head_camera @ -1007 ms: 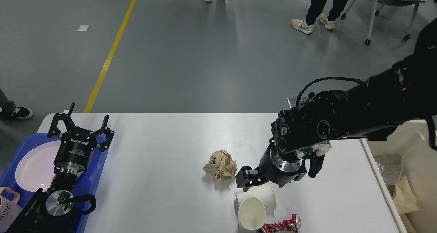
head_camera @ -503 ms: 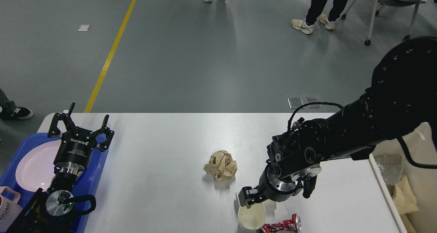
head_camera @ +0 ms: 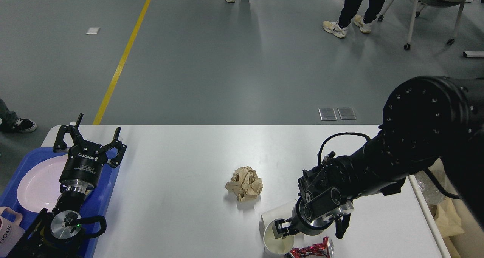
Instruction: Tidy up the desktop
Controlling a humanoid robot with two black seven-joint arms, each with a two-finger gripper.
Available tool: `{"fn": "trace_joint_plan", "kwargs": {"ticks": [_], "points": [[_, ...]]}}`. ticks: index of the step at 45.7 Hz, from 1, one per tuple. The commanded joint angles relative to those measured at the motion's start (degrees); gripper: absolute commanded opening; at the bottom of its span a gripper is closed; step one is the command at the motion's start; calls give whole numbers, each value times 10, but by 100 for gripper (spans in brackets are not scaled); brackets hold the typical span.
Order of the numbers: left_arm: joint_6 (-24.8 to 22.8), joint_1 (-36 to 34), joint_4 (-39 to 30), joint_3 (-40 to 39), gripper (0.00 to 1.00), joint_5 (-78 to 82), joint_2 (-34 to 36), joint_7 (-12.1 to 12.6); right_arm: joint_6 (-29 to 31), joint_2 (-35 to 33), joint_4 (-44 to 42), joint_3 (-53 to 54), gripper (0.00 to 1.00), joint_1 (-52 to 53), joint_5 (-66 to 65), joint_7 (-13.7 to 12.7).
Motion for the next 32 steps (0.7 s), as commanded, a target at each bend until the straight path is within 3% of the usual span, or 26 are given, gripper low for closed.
{"fn": "trace_joint_plan", "kwargs": {"ticks": [1, 5, 10, 32], "points": [[0, 0, 0, 0, 97, 0, 0, 0, 5, 1, -3, -1, 36, -7, 5, -1], [-1, -1, 0, 0, 97, 0, 0, 0, 8, 1, -2, 0, 13, -6, 6, -1], [0, 0, 0, 0, 97, 0, 0, 0, 8, 1, -2, 3, 0, -6, 7, 0], [-1, 0, 0, 0, 97, 0, 0, 0, 1, -3, -1, 25, 0, 10, 77, 4]]}}
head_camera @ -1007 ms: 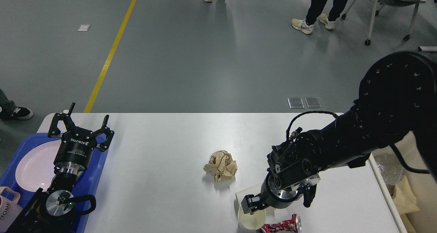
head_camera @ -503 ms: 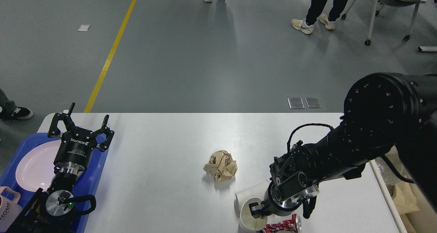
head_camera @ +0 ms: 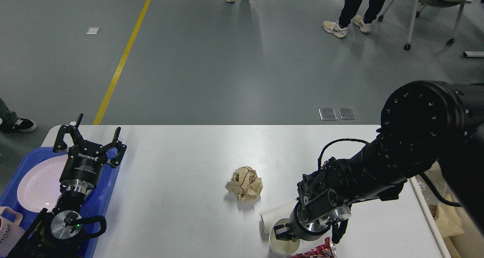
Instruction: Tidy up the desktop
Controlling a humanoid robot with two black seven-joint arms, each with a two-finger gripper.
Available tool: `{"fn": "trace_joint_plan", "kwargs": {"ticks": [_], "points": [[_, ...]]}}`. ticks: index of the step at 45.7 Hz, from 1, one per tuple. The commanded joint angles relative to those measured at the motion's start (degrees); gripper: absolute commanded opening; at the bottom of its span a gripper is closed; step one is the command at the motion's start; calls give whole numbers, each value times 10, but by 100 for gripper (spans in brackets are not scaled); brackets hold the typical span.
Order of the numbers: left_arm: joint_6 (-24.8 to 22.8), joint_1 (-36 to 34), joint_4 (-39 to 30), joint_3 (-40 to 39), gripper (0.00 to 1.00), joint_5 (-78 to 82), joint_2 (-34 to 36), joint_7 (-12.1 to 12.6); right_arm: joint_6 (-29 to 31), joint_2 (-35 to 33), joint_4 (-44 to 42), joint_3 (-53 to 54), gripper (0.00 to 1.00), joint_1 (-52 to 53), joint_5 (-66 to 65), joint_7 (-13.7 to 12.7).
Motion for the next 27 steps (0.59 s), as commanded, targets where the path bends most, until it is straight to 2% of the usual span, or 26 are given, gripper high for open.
{"fn": "trace_joint_plan", "kwargs": {"ticks": [1, 13, 27], "points": [[0, 0, 0, 0, 97, 0, 0, 0, 5, -3, 0, 13, 0, 14, 24, 0], [0, 0, 0, 0, 97, 0, 0, 0, 32, -8, 7, 17, 0, 55, 67, 0], [0, 0, 0, 0, 97, 0, 0, 0, 176, -57, 23, 25, 0, 163, 98, 0]]}}
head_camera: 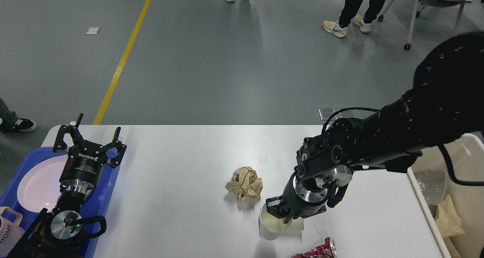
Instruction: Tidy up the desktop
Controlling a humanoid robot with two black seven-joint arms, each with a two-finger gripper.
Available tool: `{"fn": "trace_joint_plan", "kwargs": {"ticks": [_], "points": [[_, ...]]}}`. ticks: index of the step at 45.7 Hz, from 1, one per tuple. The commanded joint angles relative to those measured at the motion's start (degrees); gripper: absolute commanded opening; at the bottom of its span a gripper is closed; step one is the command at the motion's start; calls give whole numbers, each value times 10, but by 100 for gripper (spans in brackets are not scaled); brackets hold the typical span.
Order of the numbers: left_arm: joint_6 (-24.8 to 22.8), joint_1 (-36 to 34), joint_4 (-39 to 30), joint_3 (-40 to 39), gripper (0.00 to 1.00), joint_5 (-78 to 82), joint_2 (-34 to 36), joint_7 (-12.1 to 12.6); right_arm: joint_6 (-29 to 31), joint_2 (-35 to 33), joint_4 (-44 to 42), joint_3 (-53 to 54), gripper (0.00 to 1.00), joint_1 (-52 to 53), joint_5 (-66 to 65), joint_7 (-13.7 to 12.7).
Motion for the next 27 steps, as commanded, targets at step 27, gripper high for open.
{"fn": "trace_joint_plan", "kwargs": {"ticks": [27], "points": [[-1, 0, 0, 0, 97, 0, 1, 0, 265, -157, 73, -121, 0, 377, 43, 0]]}}
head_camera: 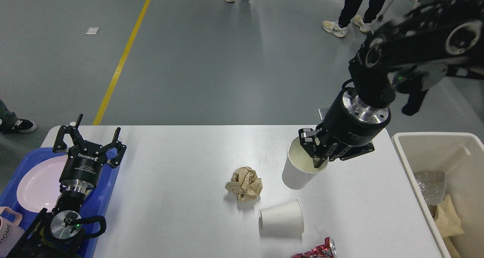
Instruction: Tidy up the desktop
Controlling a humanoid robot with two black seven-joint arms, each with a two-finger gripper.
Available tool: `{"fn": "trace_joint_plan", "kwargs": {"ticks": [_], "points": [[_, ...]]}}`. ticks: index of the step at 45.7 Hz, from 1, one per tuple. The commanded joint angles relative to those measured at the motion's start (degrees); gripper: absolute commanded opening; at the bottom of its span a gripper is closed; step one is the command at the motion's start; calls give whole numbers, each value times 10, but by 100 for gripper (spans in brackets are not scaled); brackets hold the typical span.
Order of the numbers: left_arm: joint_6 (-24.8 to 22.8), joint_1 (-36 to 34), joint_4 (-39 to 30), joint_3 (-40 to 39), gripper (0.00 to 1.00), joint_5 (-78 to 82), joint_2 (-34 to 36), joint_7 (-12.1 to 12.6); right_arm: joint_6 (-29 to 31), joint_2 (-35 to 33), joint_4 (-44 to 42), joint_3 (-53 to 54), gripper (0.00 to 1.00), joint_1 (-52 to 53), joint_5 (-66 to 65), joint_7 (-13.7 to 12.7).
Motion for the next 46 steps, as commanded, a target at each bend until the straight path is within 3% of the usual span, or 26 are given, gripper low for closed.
{"fn": "trace_joint_plan", "kwargs": {"ticks": [1, 15, 22, 33, 40, 46], "points": [[-1, 0, 0, 0, 97, 0, 0, 0, 18, -10, 9, -43, 0, 55, 0, 0], [-1, 0, 0, 0, 97, 0, 0, 0, 2, -39, -2, -103, 0, 31, 0, 0], [-1, 0, 0, 0, 97, 0, 0, 0, -51, -76, -25, -193, 0, 7, -2, 0], [0, 0, 0, 0, 97, 0, 0, 0, -152, -223, -135, -274, 0, -141, -11, 1], [0, 0, 0, 0, 97, 0, 0, 0, -177, -297, -253, -252, 0, -265, -34, 2], [-1, 0, 0, 0, 97, 0, 0, 0, -185, -316, -378, -185, 0, -420, -39, 4]]}}
